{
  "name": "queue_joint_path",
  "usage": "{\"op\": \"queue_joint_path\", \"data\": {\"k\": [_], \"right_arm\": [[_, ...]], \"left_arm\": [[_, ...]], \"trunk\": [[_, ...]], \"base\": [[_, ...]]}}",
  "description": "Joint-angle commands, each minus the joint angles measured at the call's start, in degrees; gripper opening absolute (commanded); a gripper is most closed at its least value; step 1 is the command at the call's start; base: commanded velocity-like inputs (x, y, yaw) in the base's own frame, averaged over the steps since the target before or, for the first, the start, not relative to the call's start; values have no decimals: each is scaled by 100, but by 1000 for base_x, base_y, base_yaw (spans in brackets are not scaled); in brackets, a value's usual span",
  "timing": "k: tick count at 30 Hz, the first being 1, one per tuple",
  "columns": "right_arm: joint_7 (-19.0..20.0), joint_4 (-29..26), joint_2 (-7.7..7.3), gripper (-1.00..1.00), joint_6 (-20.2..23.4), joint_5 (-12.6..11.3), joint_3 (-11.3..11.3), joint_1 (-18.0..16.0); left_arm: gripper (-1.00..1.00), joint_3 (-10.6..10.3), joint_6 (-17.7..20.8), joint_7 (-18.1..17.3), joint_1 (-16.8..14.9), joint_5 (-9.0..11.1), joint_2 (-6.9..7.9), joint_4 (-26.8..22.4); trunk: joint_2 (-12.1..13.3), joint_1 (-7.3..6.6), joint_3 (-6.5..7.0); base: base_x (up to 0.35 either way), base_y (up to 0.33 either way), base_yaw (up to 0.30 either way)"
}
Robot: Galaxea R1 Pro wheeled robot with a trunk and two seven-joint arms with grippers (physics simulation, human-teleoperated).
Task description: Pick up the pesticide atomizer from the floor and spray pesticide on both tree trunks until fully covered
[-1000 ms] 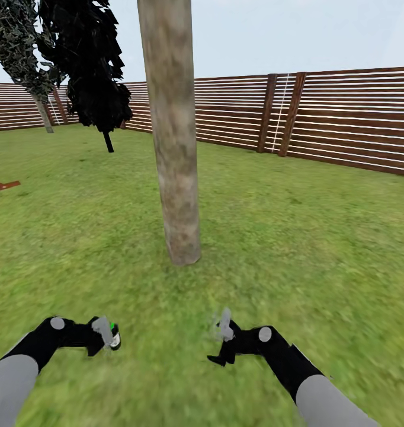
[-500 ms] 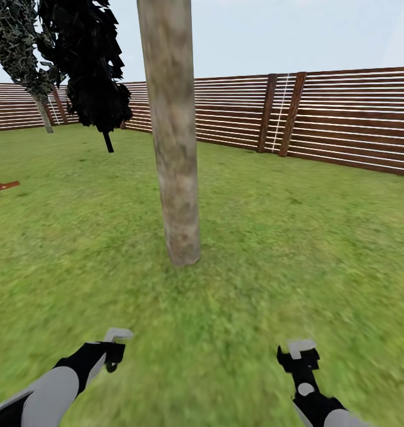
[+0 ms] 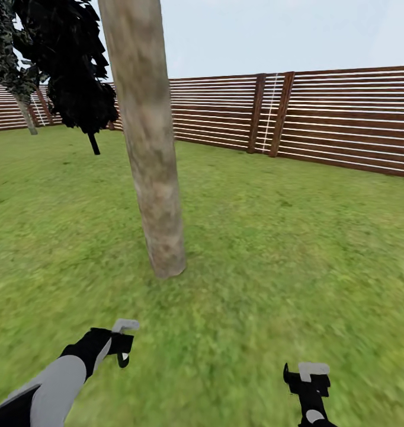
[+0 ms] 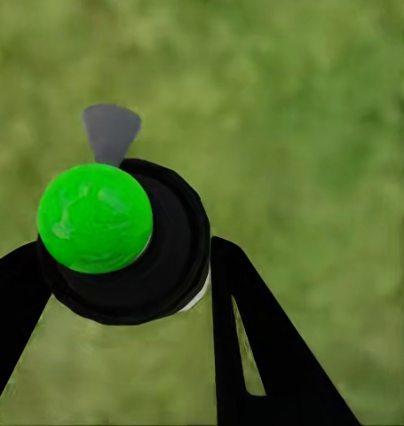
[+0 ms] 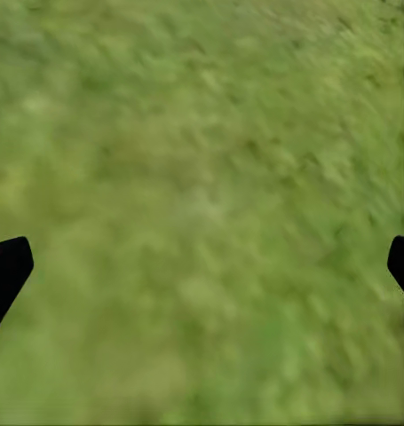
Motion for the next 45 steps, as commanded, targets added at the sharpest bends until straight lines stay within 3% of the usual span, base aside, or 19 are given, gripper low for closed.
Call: {"op": "queue_joint_path", "data": {"k": [1, 5, 11, 17, 20, 23, 24, 27, 29, 31, 33, 35, 41, 43, 45], "right_arm": [[0, 1, 0, 100, 0, -22, 0, 1], [0, 7, 1, 100, 0, -43, 7, 11], [4, 9, 7, 100, 0, -45, 9, 11], [9, 9, 5, 100, 0, -45, 9, 13], [13, 9, 1, 100, 1, -45, 9, 16], [17, 9, 1, 100, 1, -45, 9, 17], [17, 9, 1, 100, 2, -45, 9, 18], [18, 9, 1, 100, 0, -45, 9, 20], [18, 9, 1, 100, 0, -45, 9, 17], [18, 9, 1, 100, 0, -45, 9, 17], [18, 7, 1, 100, 0, -45, 9, 18], [24, 8, -1, 100, 0, -39, 9, 18], [21, 2, -8, 100, 0, -38, 9, 20], [19, 0, -8, 100, 0, -41, 9, 20], [18, 0, -8, 100, 1, -42, 9, 20]], "left_arm": [[-100, 4, 7, -2, 16, 7, 3, -126], [-100, -19, 17, -4, 61, -2, 3, -558], [-100, -19, 18, -15, 21, -5, 44, -625], [-100, -12, 27, -26, -208, 1, -132, -691], [-100, -19, 301, -37, -487, 3, 5, -772], [-100, -47, 387, -111, -495, -13, 90, -1066], [-100, -79, 390, -178, -493, -16, 68, -1090], [-100, -607, 427, -510, -496, -9, -277, -1131], [-100, -713, 443, -554, -516, 1, -328, -1139], [-100, -719, 467, -577, -525, 6, -229, -1167], [-100, -715, 473, -582, -491, 13, 58, -1246], [-100, -764, 474, -584, -468, 12, 169, -1301], [-100, -776, 553, -584, -679, 0, -521, -1325], [-100, -770, 821, -584, -843, 9, -547, -1328], [-100, -753, 956, -591, -890, 16, -405, -1465]], "trunk": [[0, 0, 0], [0, 0, 0], [0, 0, 0], [0, 0, 0], [0, 0, 0], [0, 0, 0], [0, 0, 0], [0, 0, 0], [0, 0, 0], [0, 0, 0], [0, 0, 0], [0, 0, 0], [0, 0, 0], [0, 0, 0], [0, 0, 0]], "base": [[325, -53, -291], [322, 90, -296], [217, 165, -265], [11, 9, -38], [0, 0, -2], [0, 0, 0], [0, 0, 0], [0, 0, 45], [0, 0, 215], [0, 0, 225], [0, 0, 75], [-103, 0, 16], [-90, 0, 1], [-4, 0, 0], [-1, 0, -98]]}}
